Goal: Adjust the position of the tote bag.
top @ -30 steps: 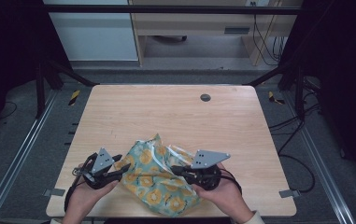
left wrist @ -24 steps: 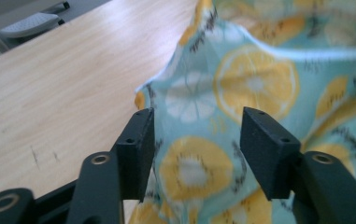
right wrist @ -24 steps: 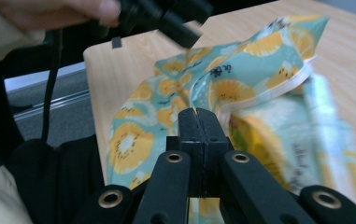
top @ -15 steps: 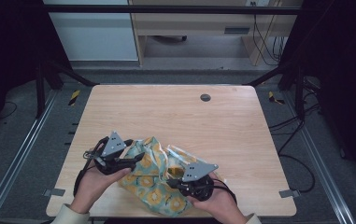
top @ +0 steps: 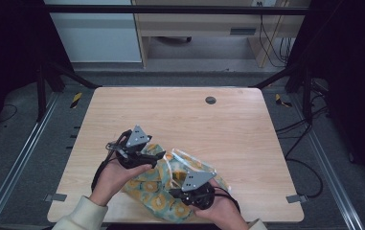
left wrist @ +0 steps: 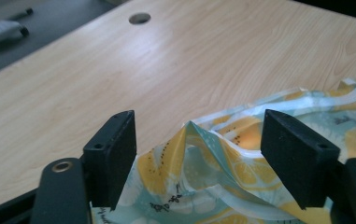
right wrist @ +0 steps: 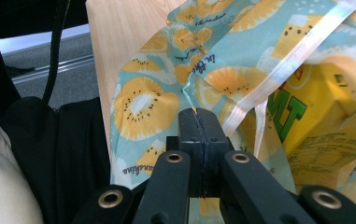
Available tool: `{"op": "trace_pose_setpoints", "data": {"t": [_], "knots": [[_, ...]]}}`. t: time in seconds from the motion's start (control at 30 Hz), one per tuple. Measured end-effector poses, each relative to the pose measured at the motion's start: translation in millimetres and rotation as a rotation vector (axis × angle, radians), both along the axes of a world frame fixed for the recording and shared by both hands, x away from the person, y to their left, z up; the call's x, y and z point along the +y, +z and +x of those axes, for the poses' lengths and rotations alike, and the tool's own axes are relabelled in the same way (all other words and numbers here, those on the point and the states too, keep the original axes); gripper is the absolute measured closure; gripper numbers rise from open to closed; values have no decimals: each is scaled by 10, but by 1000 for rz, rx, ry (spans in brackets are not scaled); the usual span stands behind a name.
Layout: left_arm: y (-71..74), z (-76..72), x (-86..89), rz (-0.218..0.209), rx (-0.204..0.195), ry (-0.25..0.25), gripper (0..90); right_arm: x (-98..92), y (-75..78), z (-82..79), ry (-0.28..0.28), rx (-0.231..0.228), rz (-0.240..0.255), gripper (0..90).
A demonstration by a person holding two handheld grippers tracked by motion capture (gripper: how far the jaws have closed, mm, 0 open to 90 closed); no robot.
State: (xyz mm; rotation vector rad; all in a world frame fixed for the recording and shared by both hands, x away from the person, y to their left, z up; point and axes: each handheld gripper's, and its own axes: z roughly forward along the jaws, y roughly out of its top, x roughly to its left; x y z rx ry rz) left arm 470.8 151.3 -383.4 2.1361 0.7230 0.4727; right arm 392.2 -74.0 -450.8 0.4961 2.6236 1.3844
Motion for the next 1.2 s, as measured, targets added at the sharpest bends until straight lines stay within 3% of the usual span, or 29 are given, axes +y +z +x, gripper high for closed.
{"op": "trace_pose_setpoints", "data": {"t": [0.1, 0.13, 0.17, 0.23, 0.27, 0.4, 0.5, 0.7, 0.83, 0.93, 0.97, 1.0, 1.03, 1.13, 1.2], "knots": [[-54, -1, -18, 18, 11, -6, 335, 13, -17, -8, 7, 3, -6, 900], [-63, -15, -19, 25, 8, -10, 452, 22, -29, -7, 9, 4, -13, 900], [-66, -32, -15, 29, 8, -10, 452, 22, -29, -7, 9, 4, -13, 900], [-72, -73, 7, 29, -12, -16, 649, 28, -35, -9, 12, 3, -16, 900], [-77, -91, 20, 30, -17, -15, 649, 28, -35, -9, 12, 3, -16, 900], [-75, -192, 115, 9, -44, -8, 868, 27, -46, -3, 6, 3, -17, 900], [-64, -323, 226, -26, -69, 4, 888, 22, -54, 1, 0, 4, -19, 900], [-177, -599, 464, -51, -43, -26, 900, 25, -90, 20, -6, 7, -30, 900], [-336, -759, 538, -39, -13, -64, 900, 20, -106, 26, -18, 10, -38, 900], [-505, -822, 566, -12, 19, -91, 900, 6, -126, 43, -29, 12, -42, 900], [-581, -826, 565, 30, 27, -101, 900, 2, -139, 49, -32, 13, -51, 900], [-581, -826, 565, 30, 27, -101, 900, 2, -139, 49, -32, 13, -51, 900], [-633, -823, 560, 72, 40, -115, 900, -4, -152, 57, -35, 9, -66, 900], [-690, -821, 556, 90, 65, -124, 900, -13, -157, 57, -45, 12, -76, 900], [-728, -819, 541, 139, 59, -117, 900, -30, -166, 64, -47, 14, -88, 900]]}}
